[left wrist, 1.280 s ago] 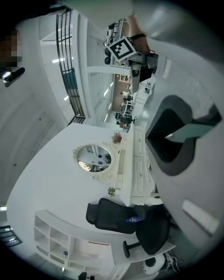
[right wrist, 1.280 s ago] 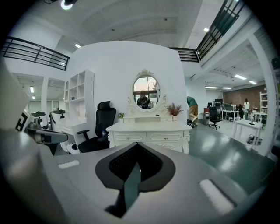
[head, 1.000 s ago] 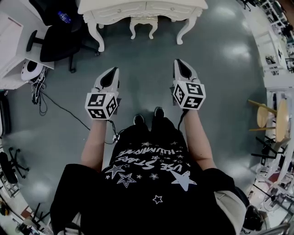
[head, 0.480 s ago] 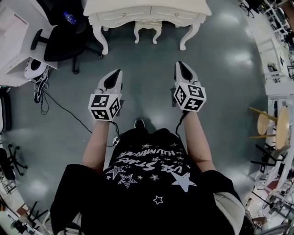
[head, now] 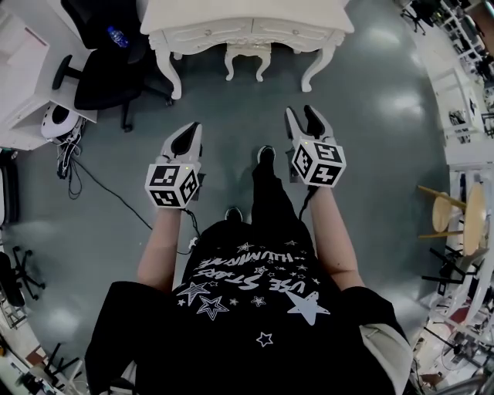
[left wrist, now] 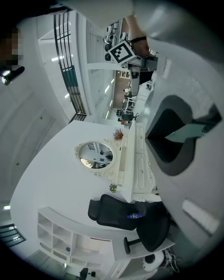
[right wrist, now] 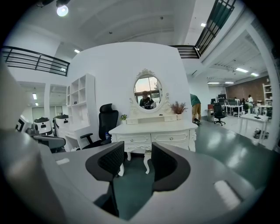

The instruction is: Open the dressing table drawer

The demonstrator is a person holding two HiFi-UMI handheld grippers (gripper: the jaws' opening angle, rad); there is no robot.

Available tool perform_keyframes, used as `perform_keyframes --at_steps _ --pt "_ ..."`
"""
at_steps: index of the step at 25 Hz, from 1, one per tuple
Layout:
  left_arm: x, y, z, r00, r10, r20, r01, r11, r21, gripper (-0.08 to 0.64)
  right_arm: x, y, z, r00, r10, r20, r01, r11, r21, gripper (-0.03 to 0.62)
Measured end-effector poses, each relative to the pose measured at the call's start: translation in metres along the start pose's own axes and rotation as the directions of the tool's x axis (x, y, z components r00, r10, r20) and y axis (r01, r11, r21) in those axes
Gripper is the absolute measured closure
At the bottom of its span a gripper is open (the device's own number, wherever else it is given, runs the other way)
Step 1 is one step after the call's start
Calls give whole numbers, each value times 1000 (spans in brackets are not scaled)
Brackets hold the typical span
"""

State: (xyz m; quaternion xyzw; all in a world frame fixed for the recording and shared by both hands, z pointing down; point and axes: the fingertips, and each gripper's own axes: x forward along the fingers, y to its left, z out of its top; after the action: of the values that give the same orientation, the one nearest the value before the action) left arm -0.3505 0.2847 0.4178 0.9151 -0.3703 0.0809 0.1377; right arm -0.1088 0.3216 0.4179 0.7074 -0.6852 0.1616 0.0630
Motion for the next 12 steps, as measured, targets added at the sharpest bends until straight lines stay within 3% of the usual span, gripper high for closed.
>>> perform_keyframes --at_steps 6,12 --pt "40 -3 6 1000 -4 -19 4 1000 21 558 39 -34 11 1000 3 11 -3 1000 25 368" --pt "121 15 22 999 20 -46 -19 999 29 558 118 -78 25 1000 22 1 -22 998 60 370"
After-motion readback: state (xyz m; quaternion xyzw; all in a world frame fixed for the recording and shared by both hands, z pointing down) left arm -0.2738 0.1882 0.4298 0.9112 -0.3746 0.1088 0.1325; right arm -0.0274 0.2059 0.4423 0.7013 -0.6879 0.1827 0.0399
